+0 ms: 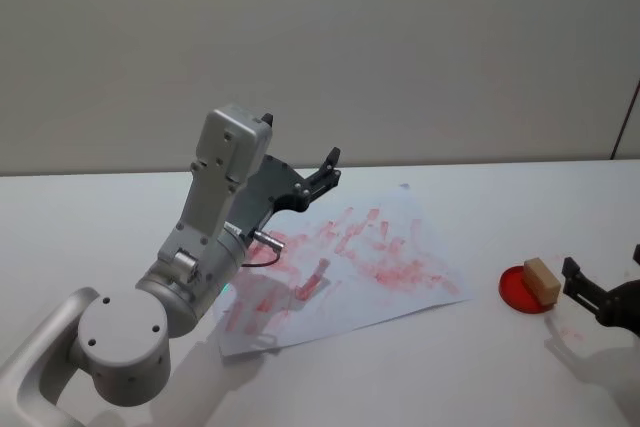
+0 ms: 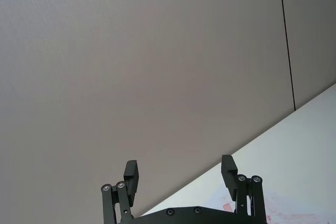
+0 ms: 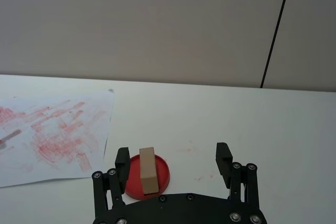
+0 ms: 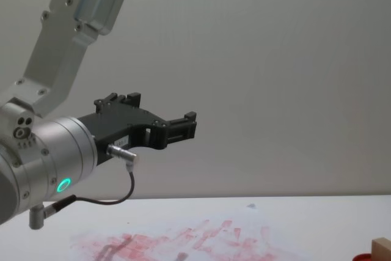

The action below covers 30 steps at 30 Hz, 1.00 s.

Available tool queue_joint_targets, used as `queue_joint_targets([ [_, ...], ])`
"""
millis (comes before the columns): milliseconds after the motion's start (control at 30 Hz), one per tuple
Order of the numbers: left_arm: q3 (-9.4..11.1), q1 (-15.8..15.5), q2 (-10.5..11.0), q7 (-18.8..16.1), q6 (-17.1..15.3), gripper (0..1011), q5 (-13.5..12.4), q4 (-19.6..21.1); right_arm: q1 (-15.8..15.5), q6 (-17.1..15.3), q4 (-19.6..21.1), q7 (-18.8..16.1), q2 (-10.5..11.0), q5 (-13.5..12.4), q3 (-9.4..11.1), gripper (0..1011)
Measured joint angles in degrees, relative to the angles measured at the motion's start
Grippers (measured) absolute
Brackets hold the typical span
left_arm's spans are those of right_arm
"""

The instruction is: Use the one hand to pick up the stamp and affix it onto the A4 paper.

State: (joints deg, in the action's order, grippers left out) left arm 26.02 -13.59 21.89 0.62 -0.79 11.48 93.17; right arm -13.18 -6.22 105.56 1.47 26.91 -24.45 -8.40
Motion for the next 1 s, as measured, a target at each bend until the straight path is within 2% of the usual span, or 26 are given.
queue_joint_targets([
  [567, 0.0, 0.0, 0.0, 0.0, 0.0, 1001, 0.0, 0.0, 4.0, -7.9, -3.4, -2.3, -2.5, 2.6, -1.5, 1001],
  [1000, 0.0, 0.0, 0.0, 0.0, 0.0, 1001, 0.0, 0.0, 6.6, -10.2, -6.0, -3.8, -4.0, 4.9, -2.2, 1001],
])
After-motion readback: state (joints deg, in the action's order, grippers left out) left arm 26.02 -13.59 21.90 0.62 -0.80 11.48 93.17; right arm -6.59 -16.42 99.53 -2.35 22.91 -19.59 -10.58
